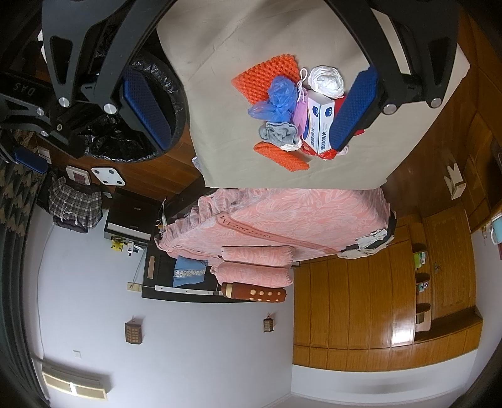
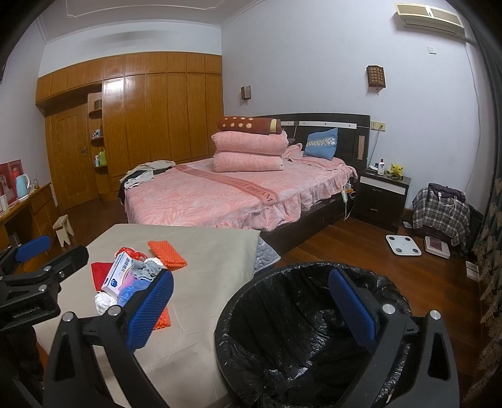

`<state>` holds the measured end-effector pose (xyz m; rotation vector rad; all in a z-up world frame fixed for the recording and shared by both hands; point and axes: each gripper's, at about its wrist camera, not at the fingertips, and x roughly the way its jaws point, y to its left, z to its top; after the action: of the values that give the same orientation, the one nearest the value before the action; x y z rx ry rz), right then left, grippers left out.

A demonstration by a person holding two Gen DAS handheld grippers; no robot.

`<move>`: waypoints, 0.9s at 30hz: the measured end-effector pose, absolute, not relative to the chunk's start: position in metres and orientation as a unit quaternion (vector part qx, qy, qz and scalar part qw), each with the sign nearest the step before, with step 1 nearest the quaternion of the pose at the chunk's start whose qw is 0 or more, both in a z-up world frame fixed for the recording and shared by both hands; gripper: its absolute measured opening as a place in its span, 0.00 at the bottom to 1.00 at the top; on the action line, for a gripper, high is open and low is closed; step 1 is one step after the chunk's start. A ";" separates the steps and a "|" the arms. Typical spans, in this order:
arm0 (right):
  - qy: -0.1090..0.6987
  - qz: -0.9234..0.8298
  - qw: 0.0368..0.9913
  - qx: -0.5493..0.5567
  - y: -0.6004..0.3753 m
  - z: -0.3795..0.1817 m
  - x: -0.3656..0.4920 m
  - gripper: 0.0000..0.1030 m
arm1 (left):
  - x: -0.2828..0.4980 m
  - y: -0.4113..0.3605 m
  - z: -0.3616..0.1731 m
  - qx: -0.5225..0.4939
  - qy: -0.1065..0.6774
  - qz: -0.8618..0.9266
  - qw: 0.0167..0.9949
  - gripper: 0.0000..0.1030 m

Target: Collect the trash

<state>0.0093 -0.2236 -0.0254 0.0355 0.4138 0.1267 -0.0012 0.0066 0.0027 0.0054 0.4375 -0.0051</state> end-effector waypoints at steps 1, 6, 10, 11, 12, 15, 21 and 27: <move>0.206 0.063 0.976 0.018 -0.224 -0.025 0.009 0.94 | -0.001 0.007 0.003 0.002 0.217 -0.002 0.976 0.95; 0.206 0.063 0.976 0.018 -0.224 -0.024 0.010 0.94 | -0.001 0.006 0.002 0.002 0.217 -0.002 0.976 0.95; 0.205 0.063 0.977 0.018 -0.224 -0.023 0.010 0.94 | -0.001 0.007 0.003 0.002 0.217 -0.002 0.976 0.95; 0.205 0.063 0.977 0.018 -0.225 -0.023 0.011 0.94 | -0.001 0.007 0.003 0.002 0.217 -0.002 0.976 0.95; 0.205 0.063 0.976 0.018 -0.225 -0.023 0.011 0.94 | -0.001 0.006 0.002 0.002 0.217 -0.002 0.976 0.95; 0.205 0.064 0.976 0.018 -0.225 -0.022 0.011 0.94 | -0.001 0.007 0.003 0.001 0.217 -0.002 0.976 0.95; 0.207 0.069 0.976 0.018 -0.215 -0.028 0.014 0.94 | 0.002 0.007 -0.002 0.001 0.218 -0.001 0.976 0.95; 0.209 0.086 0.974 0.012 -0.203 -0.029 0.024 0.94 | 0.005 0.025 -0.013 0.000 0.219 0.008 0.976 0.95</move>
<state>0.0242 -0.2031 -0.0293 0.0249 0.4207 0.1729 0.0048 0.0246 -0.0126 0.0006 0.4411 0.0169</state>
